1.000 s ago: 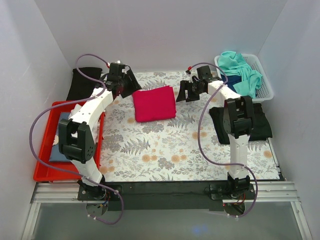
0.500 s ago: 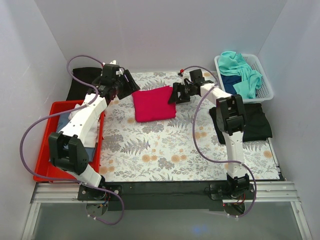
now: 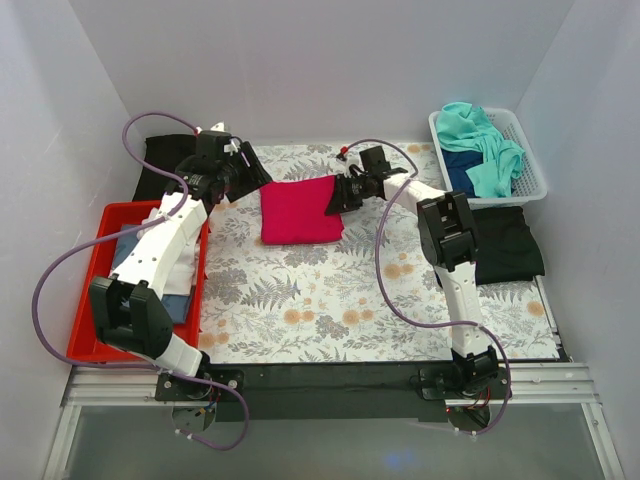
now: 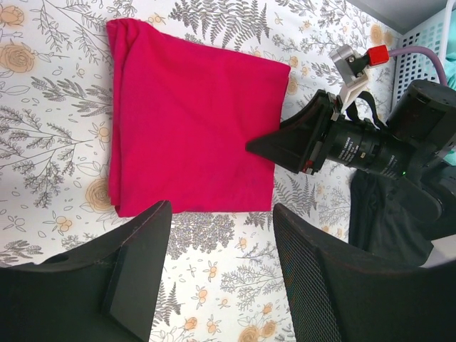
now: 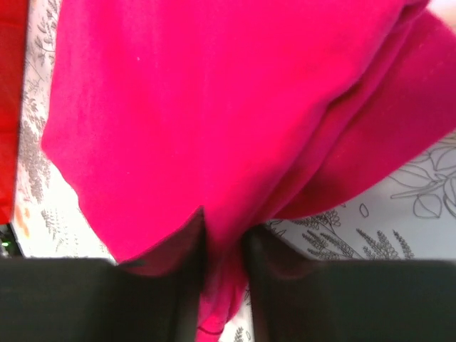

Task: Fold and stack the t-shirts
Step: Put the neatly folded tshirt into the corner of the board with the right arm

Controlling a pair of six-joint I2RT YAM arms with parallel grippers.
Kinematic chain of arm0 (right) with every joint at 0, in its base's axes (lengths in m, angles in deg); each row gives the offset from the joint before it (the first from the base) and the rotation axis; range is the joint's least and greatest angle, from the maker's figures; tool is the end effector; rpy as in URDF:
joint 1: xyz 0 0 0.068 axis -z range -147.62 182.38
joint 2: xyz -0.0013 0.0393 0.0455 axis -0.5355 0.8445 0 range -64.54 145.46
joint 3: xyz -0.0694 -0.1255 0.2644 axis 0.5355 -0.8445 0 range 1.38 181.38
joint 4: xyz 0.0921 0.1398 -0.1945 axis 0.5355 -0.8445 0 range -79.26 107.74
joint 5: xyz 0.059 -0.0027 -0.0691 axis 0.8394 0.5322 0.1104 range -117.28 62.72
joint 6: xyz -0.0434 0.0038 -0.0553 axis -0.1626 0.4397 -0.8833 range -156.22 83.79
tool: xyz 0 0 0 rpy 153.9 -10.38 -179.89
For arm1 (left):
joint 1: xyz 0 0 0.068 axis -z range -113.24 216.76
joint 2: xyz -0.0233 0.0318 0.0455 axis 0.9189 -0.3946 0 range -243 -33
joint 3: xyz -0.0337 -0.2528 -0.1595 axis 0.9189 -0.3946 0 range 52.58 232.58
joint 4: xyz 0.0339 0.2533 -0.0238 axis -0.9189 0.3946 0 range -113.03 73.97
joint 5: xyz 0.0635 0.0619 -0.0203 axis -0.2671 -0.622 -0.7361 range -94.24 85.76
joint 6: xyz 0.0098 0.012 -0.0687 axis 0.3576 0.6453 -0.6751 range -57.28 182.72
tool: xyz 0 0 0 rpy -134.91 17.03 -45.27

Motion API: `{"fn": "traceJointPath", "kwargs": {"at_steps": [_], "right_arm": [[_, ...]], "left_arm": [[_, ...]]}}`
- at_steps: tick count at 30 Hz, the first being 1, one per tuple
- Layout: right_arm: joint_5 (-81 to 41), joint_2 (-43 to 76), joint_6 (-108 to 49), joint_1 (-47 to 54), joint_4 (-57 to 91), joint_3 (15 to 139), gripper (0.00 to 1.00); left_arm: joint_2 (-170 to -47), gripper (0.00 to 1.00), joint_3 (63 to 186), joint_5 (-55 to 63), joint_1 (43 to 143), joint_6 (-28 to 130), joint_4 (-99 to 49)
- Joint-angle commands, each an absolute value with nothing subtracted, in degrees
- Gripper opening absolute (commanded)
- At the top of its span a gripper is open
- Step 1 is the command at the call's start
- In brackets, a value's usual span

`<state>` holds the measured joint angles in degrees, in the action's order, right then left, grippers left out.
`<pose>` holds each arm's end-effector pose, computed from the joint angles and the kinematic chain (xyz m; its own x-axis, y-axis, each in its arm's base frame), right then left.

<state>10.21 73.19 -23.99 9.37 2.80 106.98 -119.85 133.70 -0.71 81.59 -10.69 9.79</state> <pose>0.4955 0.2485 0.1460 -0.8052 -0.1593 -0.5712 -0.5332 0.6160 0.5798 0.3389 -0.0934 0.3597 -0.4614 -0.8673 -0.1865 -0.4910 0.4248 -0.7606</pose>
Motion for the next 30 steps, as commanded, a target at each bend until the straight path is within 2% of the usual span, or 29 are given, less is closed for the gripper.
{"fn": "traceJointPath", "kwargs": {"at_steps": [1,2,3,8,15,23,30], "right_arm": [[6.2,77.6,-25.5,8.6,-4.2,106.6,0.21],[5.6,77.7,-25.7,8.6,-4.7,106.6,0.14],[4.7,77.6,-25.8,8.6,-5.5,106.8,0.02],[-1.9,74.2,-29.4,8.7,-11.0,105.1,0.01],[-12.4,56.0,-30.8,11.4,-15.7,89.5,0.01],[-25.2,40.9,-31.6,18.7,-25.8,76.8,0.01],[-36.4,29.3,-31.6,28.1,-30.7,74.2,0.01]], "left_arm": [[-117.1,0.57,133.4,-1.5,81.0,-9.7,10.6],[-117.1,0.57,133.2,-1.5,80.9,-9.7,10.6],[-116.9,0.57,133.2,-1.5,80.9,-9.7,10.6],[-117.0,0.57,132.7,-1.5,80.7,-9.9,10.5],[-118.5,0.57,131.3,-1.2,80.6,-10.4,8.3],[-123.4,0.57,132.7,0.2,80.7,-11.0,5.8],[-127.9,0.57,135.1,2.5,80.7,-11.4,4.4]]}}
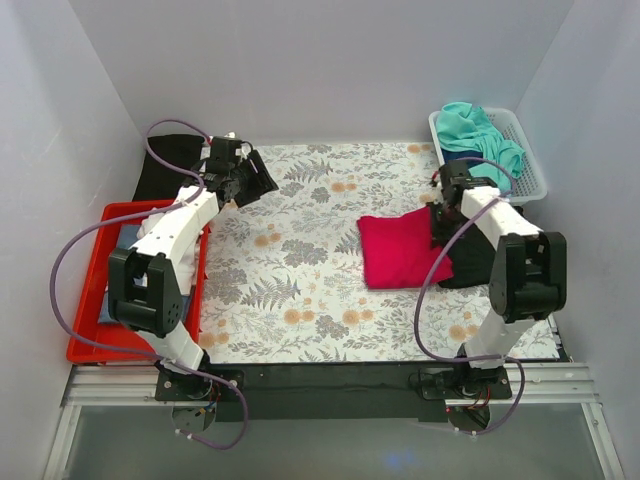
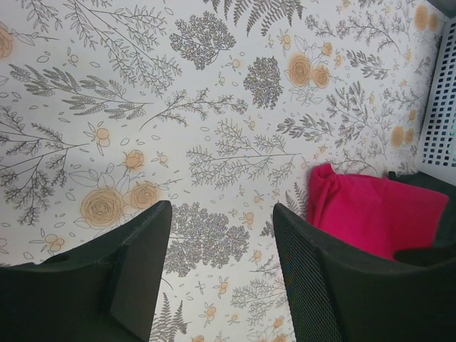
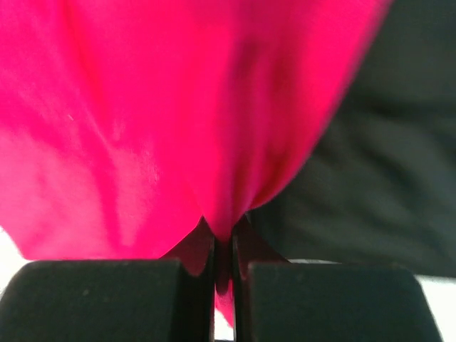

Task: Fold and stack the t-shirts
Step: Put the neatly folded tshirt into the corner of the board with the right arm

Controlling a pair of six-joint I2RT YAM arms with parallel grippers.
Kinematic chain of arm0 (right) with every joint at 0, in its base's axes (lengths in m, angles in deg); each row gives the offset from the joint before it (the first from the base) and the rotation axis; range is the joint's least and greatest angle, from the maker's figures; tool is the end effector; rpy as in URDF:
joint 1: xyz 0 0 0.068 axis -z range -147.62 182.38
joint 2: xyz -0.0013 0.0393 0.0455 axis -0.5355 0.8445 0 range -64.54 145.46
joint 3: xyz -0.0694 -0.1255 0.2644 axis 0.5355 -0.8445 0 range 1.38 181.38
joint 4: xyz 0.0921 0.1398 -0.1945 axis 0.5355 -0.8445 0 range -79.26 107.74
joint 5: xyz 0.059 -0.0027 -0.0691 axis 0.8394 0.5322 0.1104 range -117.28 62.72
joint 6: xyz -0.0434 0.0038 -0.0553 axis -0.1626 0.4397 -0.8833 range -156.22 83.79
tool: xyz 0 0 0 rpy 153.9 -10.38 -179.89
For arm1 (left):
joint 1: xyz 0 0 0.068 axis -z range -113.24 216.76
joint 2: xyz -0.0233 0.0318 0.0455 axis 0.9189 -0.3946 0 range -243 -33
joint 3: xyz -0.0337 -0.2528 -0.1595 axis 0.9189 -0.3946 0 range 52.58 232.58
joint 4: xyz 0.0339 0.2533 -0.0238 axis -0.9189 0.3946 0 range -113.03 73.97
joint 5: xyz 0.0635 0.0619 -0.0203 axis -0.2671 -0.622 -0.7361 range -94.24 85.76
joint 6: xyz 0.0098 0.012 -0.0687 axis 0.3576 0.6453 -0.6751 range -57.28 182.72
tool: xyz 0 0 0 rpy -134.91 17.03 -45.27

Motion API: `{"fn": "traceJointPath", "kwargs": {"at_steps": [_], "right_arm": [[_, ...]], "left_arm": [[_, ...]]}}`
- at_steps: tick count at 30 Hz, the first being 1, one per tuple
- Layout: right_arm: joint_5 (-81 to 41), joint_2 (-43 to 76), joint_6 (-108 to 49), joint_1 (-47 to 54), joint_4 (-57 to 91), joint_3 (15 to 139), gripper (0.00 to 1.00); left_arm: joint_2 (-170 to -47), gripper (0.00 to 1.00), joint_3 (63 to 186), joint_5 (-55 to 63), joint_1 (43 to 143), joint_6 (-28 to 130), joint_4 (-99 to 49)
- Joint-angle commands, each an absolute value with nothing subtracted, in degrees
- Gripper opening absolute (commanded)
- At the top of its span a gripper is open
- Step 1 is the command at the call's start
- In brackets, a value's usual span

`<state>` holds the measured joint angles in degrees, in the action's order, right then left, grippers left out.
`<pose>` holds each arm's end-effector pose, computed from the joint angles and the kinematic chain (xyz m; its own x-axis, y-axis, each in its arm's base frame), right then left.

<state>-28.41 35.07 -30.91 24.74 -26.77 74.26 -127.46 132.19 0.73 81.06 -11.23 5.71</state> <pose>0.3494 0.0457 0.2233 -0.9462 -0.0335 -0.3219 -0.0392 0.9992 0.0112 0.3721 -0.1000 0.3114 -0.4796 -0.8658 -0.1429 -0.5571 0.4263 -0.7127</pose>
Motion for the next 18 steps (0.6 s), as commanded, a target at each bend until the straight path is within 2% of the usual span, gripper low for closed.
{"fn": "traceJointPath", "kwargs": {"at_steps": [1,13,18], "right_arm": [[-38.2,28.4,-31.7,30.3,-31.1,74.4,0.01],[-50.2,14.2,-29.3,40.6,-31.4,70.3,0.01],[-51.9,16.2,-28.7,42.7,-31.3,71.4,0.01]], "left_arm": [[-128.4,0.57,135.5,2.8,80.7,-11.3,4.3],[-133.8,0.57,139.5,6.3,80.7,-10.7,4.0],[-135.6,0.56,141.0,8.0,80.7,-10.1,4.0]]}}
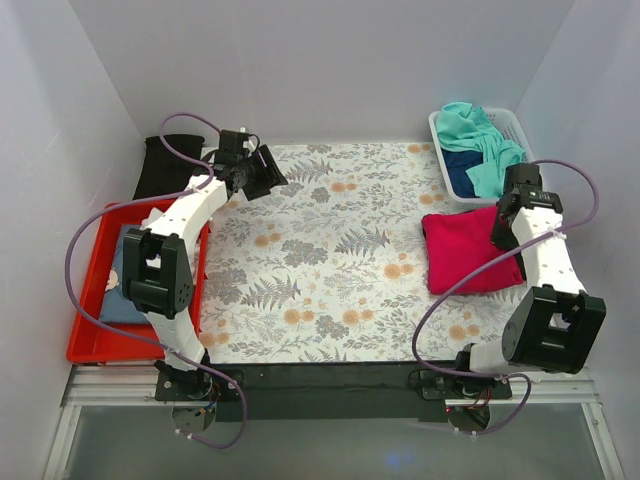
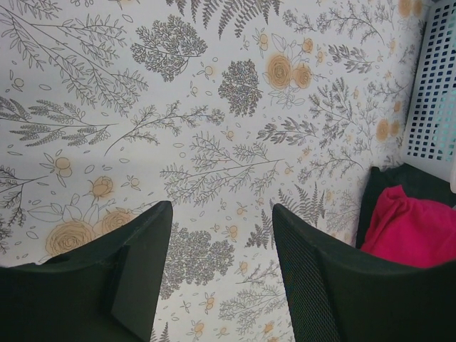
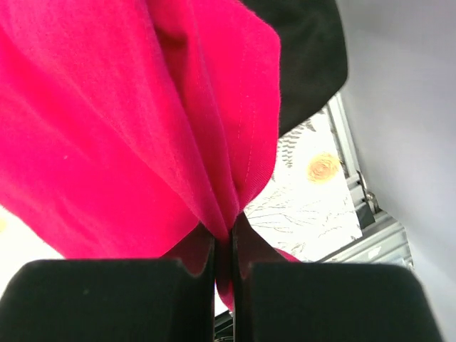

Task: Fold and stack the t-shirts
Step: Put the neatly folded tshirt into the corner of the board with the right arm

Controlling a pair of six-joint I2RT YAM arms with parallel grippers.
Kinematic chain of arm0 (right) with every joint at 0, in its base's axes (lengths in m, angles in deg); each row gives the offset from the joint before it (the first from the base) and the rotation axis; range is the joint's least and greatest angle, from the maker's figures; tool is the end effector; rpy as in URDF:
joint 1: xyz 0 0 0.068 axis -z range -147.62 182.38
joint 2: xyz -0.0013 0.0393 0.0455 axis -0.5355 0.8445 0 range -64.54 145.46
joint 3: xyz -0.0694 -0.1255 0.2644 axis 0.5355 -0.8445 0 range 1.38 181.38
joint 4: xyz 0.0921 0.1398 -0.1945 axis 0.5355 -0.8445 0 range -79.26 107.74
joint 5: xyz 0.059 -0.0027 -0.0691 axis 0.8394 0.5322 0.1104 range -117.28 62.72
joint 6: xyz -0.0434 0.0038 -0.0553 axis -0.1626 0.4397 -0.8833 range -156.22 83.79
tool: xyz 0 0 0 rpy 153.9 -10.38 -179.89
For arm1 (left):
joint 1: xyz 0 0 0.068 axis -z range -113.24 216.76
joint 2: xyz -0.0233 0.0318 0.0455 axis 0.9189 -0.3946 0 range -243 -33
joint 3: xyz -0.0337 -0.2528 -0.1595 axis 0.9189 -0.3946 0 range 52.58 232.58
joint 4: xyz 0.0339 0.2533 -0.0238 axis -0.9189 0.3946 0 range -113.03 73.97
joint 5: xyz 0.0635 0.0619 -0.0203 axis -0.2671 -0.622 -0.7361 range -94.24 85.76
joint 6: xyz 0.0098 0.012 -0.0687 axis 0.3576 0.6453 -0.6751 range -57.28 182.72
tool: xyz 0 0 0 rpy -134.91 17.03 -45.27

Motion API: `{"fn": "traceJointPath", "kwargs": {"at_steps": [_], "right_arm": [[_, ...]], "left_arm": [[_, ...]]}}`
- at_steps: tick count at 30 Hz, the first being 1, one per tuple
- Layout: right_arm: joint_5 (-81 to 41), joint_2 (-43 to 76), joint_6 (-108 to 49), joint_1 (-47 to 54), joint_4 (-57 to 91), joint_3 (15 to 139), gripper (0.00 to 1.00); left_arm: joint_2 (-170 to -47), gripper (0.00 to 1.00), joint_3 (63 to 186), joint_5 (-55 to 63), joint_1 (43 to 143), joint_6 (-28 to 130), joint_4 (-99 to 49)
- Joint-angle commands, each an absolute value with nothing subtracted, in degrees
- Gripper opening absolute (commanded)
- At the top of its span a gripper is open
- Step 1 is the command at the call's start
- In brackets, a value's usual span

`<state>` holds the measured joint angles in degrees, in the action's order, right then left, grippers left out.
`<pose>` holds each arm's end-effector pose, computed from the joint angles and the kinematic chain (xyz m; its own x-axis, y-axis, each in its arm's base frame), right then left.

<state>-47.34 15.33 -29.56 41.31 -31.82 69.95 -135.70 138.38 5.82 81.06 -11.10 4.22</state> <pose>0.2714 -0.0626 0.3017 -0.8210 0.2393 -0.5183 0.4088 0.8802 -0.2411 0.4096 -0.1147 0.2958 -0.5383 -0.8386 -0.0831 -0.5465 0.4224 -0.7231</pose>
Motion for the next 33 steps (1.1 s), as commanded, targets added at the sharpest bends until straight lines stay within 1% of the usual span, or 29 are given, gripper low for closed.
{"fn": "traceJointPath", "kwargs": {"at_steps": [1,10,16,21,22,23,24,25,27,28,30,33], "right_arm": [[-52.9,17.1,-28.6,43.0,-31.4,72.3,0.01],[-54.5,27.7,-26.2,49.9,-32.4,81.7,0.01],[-54.9,32.6,-26.5,51.2,-32.1,88.6,0.01],[-53.2,34.3,-26.5,51.5,-31.8,90.1,0.01],[-52.6,34.3,-26.5,51.5,-31.8,89.9,0.17],[-52.7,34.1,-26.5,51.5,-31.8,89.3,0.24],[-52.8,33.8,-26.5,51.5,-31.6,88.7,0.47],[-52.9,33.5,-26.3,51.5,-31.5,88.3,0.57],[-52.3,32.5,-26.2,51.5,-30.8,87.0,0.72],[-52.1,32.1,-26.2,51.5,-30.5,86.8,0.81],[-52.1,31.2,-26.3,51.5,-30.2,86.2,0.89],[-49.7,29.1,-26.8,50.9,-30.0,85.8,0.92]], "left_arm": [[-135.7,0.56,141.3,8.2,80.7,-9.9,4.2],[-136.1,0.56,142.5,8.9,80.7,-8.7,5.1],[-136.6,0.56,142.4,10.1,80.6,-8.5,5.0],[-136.7,0.56,142.3,10.3,80.7,-8.2,5.1],[-136.7,0.56,142.3,10.2,80.7,-8.2,5.1],[-136.6,0.56,142.2,10.1,80.7,-8.2,5.1],[-136.5,0.56,142.0,10.0,80.7,-8.3,5.1],[-136.3,0.56,142.0,9.9,80.7,-8.3,5.1],[-136.0,0.56,141.8,10.0,80.7,-8.3,5.1],[-135.9,0.57,141.6,9.9,80.7,-8.3,5.1],[-135.7,0.57,141.4,10.2,80.7,-8.4,5.2],[-135.2,0.57,140.7,10.3,80.7,-8.6,5.1]]}}
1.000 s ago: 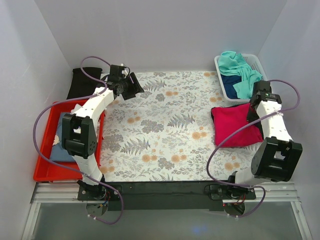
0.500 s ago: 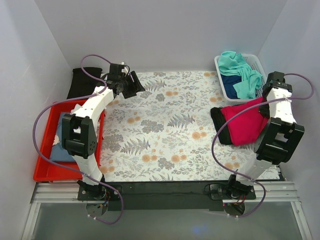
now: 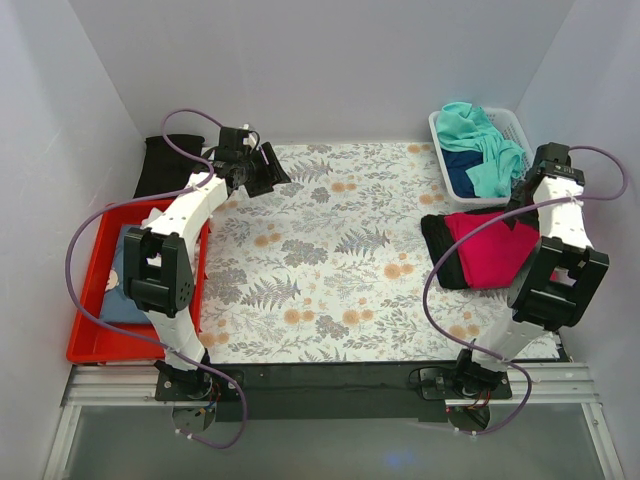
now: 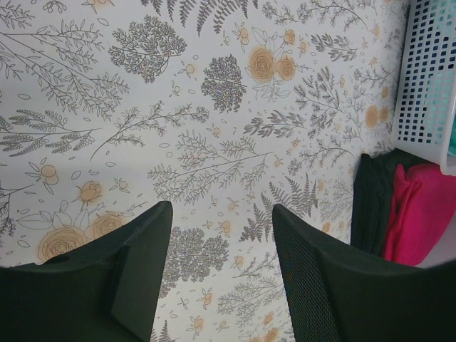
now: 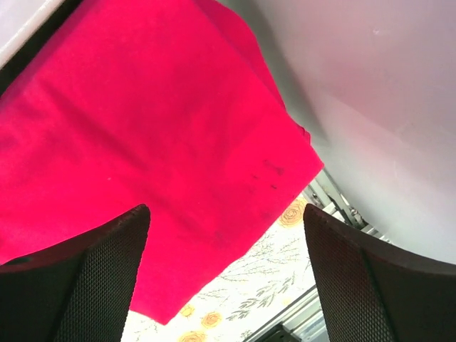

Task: Fold and stack the t-shirts
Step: Put the neatly folded tshirt into the corner of the board with the right arm

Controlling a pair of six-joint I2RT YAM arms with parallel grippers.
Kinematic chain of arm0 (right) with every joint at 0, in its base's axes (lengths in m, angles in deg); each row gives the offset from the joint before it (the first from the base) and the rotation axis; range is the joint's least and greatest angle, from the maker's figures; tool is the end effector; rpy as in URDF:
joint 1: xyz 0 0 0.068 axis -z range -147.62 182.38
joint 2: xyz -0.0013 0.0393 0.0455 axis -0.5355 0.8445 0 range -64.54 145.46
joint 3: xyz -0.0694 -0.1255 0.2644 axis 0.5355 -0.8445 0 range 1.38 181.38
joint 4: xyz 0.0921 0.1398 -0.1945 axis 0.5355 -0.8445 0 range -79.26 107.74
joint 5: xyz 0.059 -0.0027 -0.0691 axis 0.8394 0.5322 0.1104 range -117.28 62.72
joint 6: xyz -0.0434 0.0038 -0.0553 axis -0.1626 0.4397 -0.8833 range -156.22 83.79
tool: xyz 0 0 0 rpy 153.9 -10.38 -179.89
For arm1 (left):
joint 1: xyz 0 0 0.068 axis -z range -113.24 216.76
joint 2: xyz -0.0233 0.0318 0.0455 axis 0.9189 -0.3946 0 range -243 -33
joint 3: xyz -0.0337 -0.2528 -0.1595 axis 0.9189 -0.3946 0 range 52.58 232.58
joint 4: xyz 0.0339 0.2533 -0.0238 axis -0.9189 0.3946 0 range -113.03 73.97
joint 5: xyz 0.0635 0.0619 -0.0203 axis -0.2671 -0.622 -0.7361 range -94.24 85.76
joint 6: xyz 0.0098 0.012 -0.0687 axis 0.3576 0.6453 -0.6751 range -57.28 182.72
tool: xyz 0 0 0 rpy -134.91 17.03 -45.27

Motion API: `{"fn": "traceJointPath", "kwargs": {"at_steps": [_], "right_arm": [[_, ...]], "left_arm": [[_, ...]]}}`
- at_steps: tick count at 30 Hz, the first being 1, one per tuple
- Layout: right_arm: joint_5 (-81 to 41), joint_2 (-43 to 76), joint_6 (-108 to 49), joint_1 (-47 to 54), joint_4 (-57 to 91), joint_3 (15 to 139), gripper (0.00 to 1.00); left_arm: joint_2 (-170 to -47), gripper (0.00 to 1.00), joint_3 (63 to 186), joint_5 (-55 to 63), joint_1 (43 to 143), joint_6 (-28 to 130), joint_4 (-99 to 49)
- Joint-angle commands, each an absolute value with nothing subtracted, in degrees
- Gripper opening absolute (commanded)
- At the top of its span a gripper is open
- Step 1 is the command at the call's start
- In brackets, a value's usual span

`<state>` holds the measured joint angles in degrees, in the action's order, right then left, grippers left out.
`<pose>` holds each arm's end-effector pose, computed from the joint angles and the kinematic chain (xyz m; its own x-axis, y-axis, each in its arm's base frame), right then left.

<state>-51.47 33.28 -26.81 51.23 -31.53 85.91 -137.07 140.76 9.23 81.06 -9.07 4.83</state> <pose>0.3381 -0.1404 0.2945 -0.7512 0.4141 -0.5140 0.6044 0.7446 -0.2834 0.4157 -0.1198 0.2997 -0.5925 -0.8023 -0.0728 -0.5104 0.4437 -0.7366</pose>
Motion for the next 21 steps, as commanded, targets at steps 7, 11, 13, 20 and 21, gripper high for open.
{"fn": "traceJointPath", "kwargs": {"at_steps": [7,11,13,20,21], "right_arm": [[-47.4,20.3,-26.8,41.8,-29.1,83.9,0.98],[-45.6,13.4,-26.1,35.8,-27.3,82.6,0.99],[-41.4,12.0,-25.8,32.5,-26.5,82.8,0.98],[-38.2,9.5,-24.6,18.7,-23.5,87.9,0.98],[-38.1,9.5,-24.6,17.2,-23.0,88.6,0.98]], "left_arm": [[-134.4,0.57,140.0,10.3,80.7,-8.6,5.1],[-133.6,0.57,139.1,10.3,80.7,-8.7,4.6],[-132.7,0.56,137.5,10.5,80.7,-8.1,3.4],[-127.0,0.55,132.1,7.4,80.7,-5.6,1.0],[-126.3,0.56,131.6,6.9,80.7,-5.5,0.9]]}}
